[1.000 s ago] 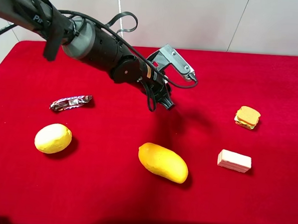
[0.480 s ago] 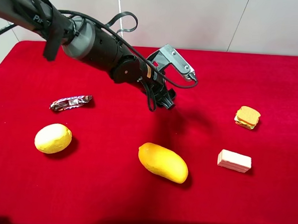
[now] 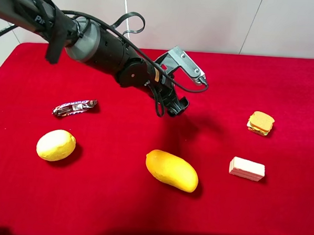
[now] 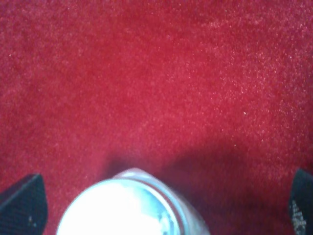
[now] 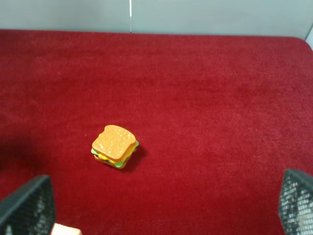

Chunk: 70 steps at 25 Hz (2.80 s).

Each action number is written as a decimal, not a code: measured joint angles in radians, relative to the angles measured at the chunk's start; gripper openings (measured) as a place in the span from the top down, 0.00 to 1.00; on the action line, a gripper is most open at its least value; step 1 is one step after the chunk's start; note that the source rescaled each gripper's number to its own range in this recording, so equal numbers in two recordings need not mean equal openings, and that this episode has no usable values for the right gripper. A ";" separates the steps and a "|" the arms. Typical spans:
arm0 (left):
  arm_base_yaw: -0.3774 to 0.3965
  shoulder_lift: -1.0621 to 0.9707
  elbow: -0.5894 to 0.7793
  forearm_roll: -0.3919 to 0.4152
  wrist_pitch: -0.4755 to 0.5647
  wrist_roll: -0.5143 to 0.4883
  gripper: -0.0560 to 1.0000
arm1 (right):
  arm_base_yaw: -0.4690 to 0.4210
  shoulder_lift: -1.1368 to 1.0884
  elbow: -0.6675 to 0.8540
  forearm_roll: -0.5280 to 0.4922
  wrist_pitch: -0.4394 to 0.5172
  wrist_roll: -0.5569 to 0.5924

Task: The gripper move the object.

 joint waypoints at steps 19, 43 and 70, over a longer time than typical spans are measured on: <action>0.002 -0.207 0.000 0.000 0.180 0.001 0.00 | 0.000 0.000 0.000 0.000 0.000 0.000; 0.043 -0.724 0.201 -0.018 0.948 -0.033 0.00 | 0.000 0.000 0.000 0.001 0.001 0.000; 0.137 -1.516 0.724 -0.047 1.143 -0.035 0.01 | 0.000 0.000 0.000 0.001 0.000 0.000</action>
